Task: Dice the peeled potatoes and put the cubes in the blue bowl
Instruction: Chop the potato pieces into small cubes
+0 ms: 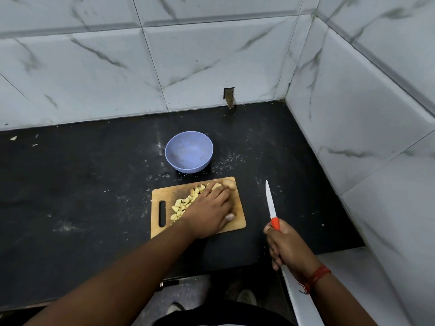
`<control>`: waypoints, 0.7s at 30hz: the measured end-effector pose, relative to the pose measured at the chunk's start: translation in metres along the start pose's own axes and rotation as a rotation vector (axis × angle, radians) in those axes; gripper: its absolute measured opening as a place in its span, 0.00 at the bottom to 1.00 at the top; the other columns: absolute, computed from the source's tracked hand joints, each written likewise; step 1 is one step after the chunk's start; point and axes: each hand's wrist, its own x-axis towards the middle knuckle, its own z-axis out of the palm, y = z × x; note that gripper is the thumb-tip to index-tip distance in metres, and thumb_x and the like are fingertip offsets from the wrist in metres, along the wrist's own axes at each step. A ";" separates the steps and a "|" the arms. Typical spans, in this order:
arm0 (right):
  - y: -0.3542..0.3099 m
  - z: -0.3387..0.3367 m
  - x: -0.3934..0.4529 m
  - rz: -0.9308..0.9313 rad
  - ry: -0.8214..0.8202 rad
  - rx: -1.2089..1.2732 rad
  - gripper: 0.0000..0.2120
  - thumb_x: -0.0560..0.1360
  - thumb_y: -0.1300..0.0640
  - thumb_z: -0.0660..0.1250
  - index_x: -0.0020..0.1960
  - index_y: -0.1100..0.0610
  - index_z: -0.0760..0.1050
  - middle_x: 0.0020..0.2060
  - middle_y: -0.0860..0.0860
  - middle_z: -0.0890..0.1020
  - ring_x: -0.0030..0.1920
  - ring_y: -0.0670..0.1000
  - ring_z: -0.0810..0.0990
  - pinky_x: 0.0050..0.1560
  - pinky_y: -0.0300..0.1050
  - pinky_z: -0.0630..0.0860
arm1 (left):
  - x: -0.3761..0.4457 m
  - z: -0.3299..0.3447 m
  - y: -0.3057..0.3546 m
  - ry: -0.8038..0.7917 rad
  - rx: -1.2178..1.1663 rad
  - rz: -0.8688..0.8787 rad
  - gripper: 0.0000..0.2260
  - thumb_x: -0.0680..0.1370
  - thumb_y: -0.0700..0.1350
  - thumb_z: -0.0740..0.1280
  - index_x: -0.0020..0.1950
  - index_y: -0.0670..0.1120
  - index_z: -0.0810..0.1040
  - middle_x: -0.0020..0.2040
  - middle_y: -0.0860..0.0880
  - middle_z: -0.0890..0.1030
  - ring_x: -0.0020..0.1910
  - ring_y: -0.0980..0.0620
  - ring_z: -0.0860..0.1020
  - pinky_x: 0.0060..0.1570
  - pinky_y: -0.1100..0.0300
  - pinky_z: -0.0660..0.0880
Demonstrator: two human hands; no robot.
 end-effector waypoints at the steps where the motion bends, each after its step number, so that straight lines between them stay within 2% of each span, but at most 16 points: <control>1: -0.001 0.000 0.000 -0.003 -0.001 -0.002 0.09 0.82 0.57 0.56 0.47 0.61 0.68 0.25 0.54 0.67 0.22 0.51 0.65 0.24 0.44 0.70 | 0.006 -0.003 0.000 -0.013 -0.014 -0.048 0.23 0.83 0.58 0.53 0.68 0.45 0.75 0.68 0.43 0.73 0.70 0.43 0.68 0.78 0.41 0.53; 3: -0.003 0.000 0.002 -0.009 -0.002 -0.004 0.09 0.82 0.57 0.57 0.47 0.61 0.68 0.25 0.54 0.67 0.22 0.51 0.64 0.24 0.44 0.70 | 0.021 -0.007 0.001 -0.094 -0.034 -0.159 0.27 0.83 0.60 0.49 0.76 0.47 0.67 0.75 0.40 0.67 0.76 0.41 0.62 0.78 0.40 0.49; 5: -0.006 0.000 0.003 -0.015 -0.005 -0.008 0.09 0.82 0.57 0.57 0.48 0.61 0.68 0.25 0.54 0.67 0.21 0.51 0.65 0.24 0.44 0.70 | 0.033 -0.008 0.001 -0.187 -0.041 -0.211 0.29 0.84 0.61 0.47 0.79 0.47 0.62 0.77 0.40 0.64 0.77 0.41 0.60 0.78 0.41 0.45; 7: -0.008 -0.001 0.004 -0.026 -0.002 -0.012 0.09 0.82 0.57 0.57 0.49 0.63 0.68 0.24 0.54 0.67 0.21 0.51 0.65 0.24 0.44 0.70 | 0.038 -0.006 0.002 -0.201 -0.076 -0.199 0.30 0.83 0.62 0.48 0.78 0.46 0.64 0.75 0.42 0.66 0.75 0.42 0.62 0.79 0.44 0.46; 10: -0.007 -0.003 0.004 -0.026 0.006 -0.012 0.09 0.82 0.57 0.57 0.49 0.62 0.69 0.24 0.53 0.67 0.22 0.51 0.65 0.24 0.44 0.70 | 0.033 -0.004 0.001 -0.138 -0.151 -0.086 0.26 0.83 0.61 0.51 0.72 0.46 0.72 0.70 0.44 0.71 0.72 0.43 0.66 0.78 0.50 0.47; 12: -0.004 -0.002 0.003 -0.014 0.007 -0.018 0.09 0.82 0.56 0.57 0.47 0.60 0.69 0.24 0.53 0.68 0.22 0.51 0.65 0.25 0.45 0.71 | 0.023 -0.002 -0.002 -0.111 -0.190 -0.003 0.25 0.83 0.59 0.52 0.72 0.45 0.72 0.71 0.45 0.71 0.73 0.45 0.67 0.78 0.52 0.44; 14: -0.002 0.001 0.003 0.013 0.003 -0.055 0.10 0.83 0.54 0.57 0.46 0.58 0.68 0.24 0.53 0.69 0.21 0.51 0.67 0.25 0.45 0.71 | 0.013 0.000 -0.005 -0.077 -0.182 0.040 0.26 0.83 0.59 0.52 0.74 0.45 0.71 0.74 0.45 0.70 0.75 0.47 0.65 0.79 0.50 0.43; 18: -0.007 0.012 0.011 0.047 -0.017 -0.322 0.07 0.83 0.50 0.53 0.53 0.53 0.65 0.33 0.55 0.76 0.21 0.50 0.71 0.24 0.43 0.73 | -0.001 0.003 -0.002 -0.075 -0.193 -0.059 0.26 0.83 0.58 0.52 0.76 0.46 0.68 0.77 0.45 0.67 0.78 0.48 0.60 0.79 0.48 0.42; 21: -0.015 0.026 0.025 0.018 -0.009 -0.546 0.07 0.83 0.51 0.51 0.54 0.54 0.62 0.42 0.58 0.78 0.25 0.53 0.77 0.24 0.46 0.77 | -0.004 0.006 -0.001 -0.121 -0.200 -0.088 0.28 0.83 0.59 0.49 0.79 0.46 0.65 0.79 0.48 0.64 0.80 0.49 0.55 0.79 0.46 0.42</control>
